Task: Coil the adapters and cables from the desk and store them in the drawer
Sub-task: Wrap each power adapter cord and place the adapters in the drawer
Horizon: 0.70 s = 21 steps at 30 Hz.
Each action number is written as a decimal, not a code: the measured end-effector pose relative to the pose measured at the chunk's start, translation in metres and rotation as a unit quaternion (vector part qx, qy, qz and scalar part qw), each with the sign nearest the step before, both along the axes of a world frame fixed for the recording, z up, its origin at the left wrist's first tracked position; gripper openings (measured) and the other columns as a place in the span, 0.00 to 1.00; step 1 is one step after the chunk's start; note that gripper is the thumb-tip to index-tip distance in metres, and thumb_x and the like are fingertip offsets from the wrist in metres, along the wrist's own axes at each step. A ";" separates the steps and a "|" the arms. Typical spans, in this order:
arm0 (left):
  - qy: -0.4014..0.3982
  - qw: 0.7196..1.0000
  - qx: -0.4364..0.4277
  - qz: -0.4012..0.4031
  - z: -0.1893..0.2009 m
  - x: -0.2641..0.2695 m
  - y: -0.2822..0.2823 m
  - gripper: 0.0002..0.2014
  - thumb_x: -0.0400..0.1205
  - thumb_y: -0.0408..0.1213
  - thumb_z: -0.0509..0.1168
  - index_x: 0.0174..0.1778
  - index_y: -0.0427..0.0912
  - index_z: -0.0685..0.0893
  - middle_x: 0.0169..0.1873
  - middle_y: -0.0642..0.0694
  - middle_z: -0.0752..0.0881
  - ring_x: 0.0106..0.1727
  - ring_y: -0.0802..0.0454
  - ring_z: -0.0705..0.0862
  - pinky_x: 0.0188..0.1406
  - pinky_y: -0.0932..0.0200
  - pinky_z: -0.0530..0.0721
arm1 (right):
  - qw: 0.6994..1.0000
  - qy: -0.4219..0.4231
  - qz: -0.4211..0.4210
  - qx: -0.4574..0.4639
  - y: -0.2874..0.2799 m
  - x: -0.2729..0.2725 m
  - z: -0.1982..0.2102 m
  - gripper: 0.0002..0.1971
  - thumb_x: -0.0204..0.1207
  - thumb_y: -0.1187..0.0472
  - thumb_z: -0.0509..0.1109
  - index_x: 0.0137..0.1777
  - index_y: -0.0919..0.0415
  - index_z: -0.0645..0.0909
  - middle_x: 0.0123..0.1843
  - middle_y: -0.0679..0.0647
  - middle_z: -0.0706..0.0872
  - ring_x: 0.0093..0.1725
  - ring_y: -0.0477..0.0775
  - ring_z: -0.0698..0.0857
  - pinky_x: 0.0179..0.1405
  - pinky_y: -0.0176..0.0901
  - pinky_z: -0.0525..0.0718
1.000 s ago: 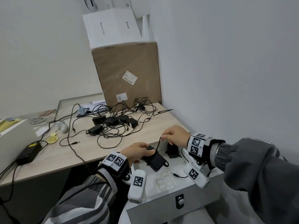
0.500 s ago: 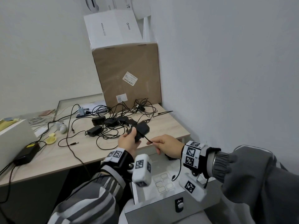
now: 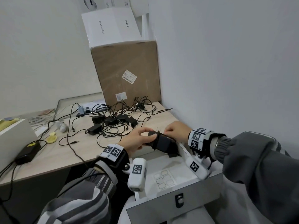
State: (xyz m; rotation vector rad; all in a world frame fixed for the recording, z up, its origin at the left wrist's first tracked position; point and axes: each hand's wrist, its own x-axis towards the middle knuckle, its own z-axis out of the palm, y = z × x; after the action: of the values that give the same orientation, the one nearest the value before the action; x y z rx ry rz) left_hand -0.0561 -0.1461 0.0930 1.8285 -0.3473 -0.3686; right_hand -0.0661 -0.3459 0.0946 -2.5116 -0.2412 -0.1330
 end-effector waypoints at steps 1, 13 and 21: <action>-0.007 1.000 0.024 0.005 0.001 -0.001 -0.001 0.11 0.74 0.44 0.75 0.51 0.52 0.84 0.34 0.49 0.86 0.31 0.57 0.80 0.30 0.59 0.62 | 1.000 -0.003 -0.001 0.007 0.001 0.000 0.002 0.08 0.75 0.62 0.69 0.40 0.64 0.88 0.35 0.59 0.88 0.34 0.47 0.79 0.34 0.37 0.74; 0.004 0.995 0.100 0.023 -0.001 -0.005 -0.005 0.09 0.75 0.42 0.75 0.50 0.51 0.85 0.35 0.48 0.86 0.26 0.60 0.78 0.25 0.62 0.59 | 0.998 0.018 0.046 -0.024 0.014 -0.002 0.001 0.10 0.79 0.63 0.67 0.49 0.67 0.87 0.38 0.57 0.85 0.39 0.49 0.78 0.33 0.33 0.70; 0.031 0.992 0.111 0.057 -0.021 -0.005 -0.005 0.12 0.75 0.37 0.76 0.52 0.43 0.84 0.39 0.43 0.86 0.31 0.54 0.81 0.17 0.71 0.72 | 0.996 0.042 0.073 0.031 0.015 -0.003 0.003 0.11 0.80 0.66 0.63 0.51 0.65 0.87 0.30 0.47 0.79 0.30 0.41 0.76 0.33 0.26 0.72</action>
State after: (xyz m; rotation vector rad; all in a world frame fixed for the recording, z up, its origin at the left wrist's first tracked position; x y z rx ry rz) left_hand -0.0607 -0.1508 0.0721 2.0395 -0.1623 -0.3953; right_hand -0.0689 -0.3314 0.0977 -2.4222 -0.3787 0.0225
